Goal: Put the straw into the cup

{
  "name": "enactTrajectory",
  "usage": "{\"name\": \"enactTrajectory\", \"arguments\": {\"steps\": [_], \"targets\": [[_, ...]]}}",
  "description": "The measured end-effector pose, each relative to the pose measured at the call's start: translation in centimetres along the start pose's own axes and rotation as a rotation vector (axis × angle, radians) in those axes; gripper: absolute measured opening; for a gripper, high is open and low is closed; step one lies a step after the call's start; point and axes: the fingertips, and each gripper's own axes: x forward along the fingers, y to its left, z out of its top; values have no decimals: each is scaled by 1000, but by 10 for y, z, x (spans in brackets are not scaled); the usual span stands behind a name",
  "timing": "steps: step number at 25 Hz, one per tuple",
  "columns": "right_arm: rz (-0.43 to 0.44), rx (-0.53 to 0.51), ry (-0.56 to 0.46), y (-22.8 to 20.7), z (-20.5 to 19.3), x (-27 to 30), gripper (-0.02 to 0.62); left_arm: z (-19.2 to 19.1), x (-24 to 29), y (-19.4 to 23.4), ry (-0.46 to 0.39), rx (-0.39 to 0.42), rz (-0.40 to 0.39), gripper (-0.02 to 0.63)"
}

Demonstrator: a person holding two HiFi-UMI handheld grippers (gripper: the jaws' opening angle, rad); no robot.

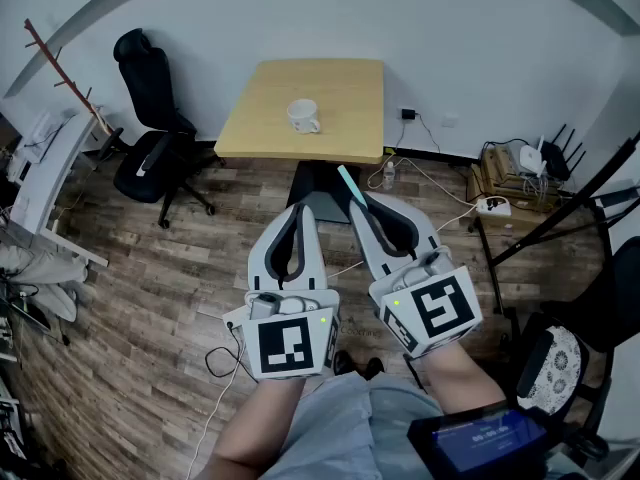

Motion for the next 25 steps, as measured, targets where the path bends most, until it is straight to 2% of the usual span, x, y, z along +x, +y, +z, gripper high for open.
{"name": "enactTrajectory", "arguments": {"steps": [9, 18, 25], "targets": [[-5, -5, -9, 5, 2, 13, 21, 1, 2, 15, -14, -6, -6, -2], [-20, -12, -43, 8, 16, 33, 23, 14, 12, 37, -68, -15, -12, -2], [-29, -9, -11, 5, 1, 47, 23, -10, 22, 52, -23, -18, -20, -2]]}}
